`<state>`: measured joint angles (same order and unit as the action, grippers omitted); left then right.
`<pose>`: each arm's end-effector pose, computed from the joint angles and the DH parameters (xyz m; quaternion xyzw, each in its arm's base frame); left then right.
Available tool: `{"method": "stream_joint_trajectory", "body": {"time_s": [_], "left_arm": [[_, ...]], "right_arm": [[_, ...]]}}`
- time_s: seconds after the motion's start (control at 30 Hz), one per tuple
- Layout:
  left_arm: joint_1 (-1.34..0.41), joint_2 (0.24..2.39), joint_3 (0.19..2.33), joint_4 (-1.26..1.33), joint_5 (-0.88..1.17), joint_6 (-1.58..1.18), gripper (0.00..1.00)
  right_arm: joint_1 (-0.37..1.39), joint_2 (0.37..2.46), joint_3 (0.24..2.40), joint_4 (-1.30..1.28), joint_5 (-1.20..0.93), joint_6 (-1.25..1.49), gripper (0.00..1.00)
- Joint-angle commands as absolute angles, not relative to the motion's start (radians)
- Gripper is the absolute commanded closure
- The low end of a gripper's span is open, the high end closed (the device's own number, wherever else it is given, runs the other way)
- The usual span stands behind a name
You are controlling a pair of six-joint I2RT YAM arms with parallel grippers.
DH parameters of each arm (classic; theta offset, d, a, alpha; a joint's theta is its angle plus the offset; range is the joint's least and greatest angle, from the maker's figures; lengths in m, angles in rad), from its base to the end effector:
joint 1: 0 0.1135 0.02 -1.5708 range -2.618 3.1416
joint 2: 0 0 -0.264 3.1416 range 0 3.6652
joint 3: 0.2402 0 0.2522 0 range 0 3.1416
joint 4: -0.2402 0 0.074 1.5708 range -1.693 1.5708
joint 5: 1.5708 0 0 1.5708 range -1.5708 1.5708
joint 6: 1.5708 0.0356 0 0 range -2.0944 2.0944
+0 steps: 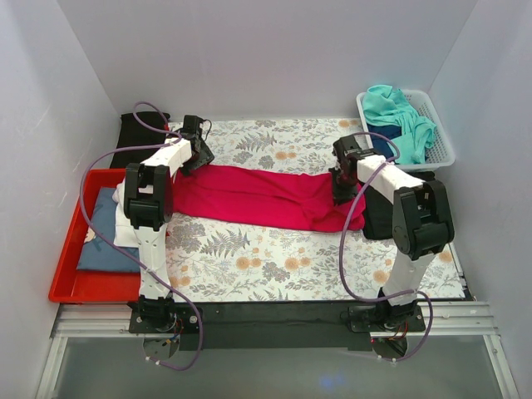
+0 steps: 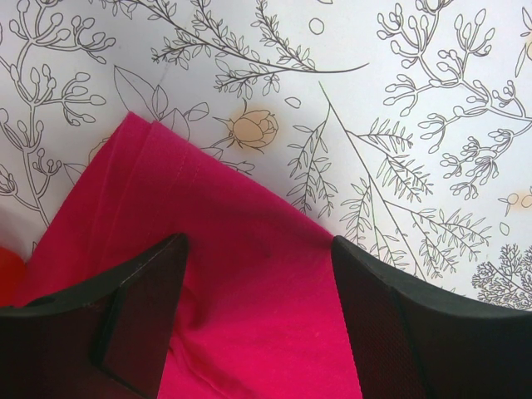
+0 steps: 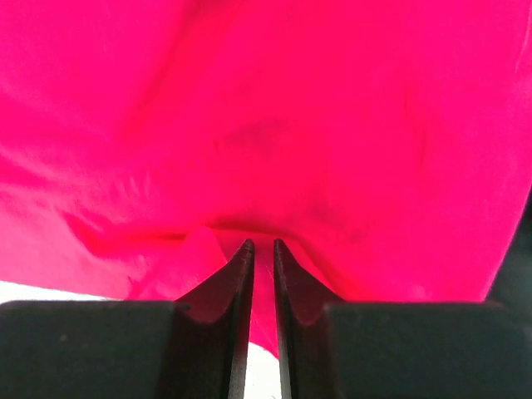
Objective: Fold and stack the t-shirts
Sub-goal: Fold the other side of the tshirt into a rectangle, then rotate the tshirt 90 degrees
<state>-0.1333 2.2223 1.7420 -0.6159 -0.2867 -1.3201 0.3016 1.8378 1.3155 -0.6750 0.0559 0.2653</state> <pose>0.4716 -0.0531 0.1673 -0.5658 0.7788 -0.0508 0.2661 0.3557 0.1086 0.1959 -0.0126 0.9822 0.0255 0.1859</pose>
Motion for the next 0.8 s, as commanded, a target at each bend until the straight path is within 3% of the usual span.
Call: {"method": "stream_joint_trajectory", "body": {"time_s": [0.0,0.43,0.77], "left_arm": [[-0.132,2.217,1.72,-0.62,-0.304,-1.324,0.32],[-0.132,2.233,1.721,-0.618,-0.307,-1.325,0.32],[-0.13,2.224,1.723,-0.62,-0.305,-1.316,0.32]], "right_arm": [[0.302,1.744,1.258,-0.667,0.051,0.253,0.8],[0.302,1.476,0.965,-0.738,0.072,0.267,0.8],[0.304,1.45,1.052,-0.755,0.06,0.276,0.82]]}}
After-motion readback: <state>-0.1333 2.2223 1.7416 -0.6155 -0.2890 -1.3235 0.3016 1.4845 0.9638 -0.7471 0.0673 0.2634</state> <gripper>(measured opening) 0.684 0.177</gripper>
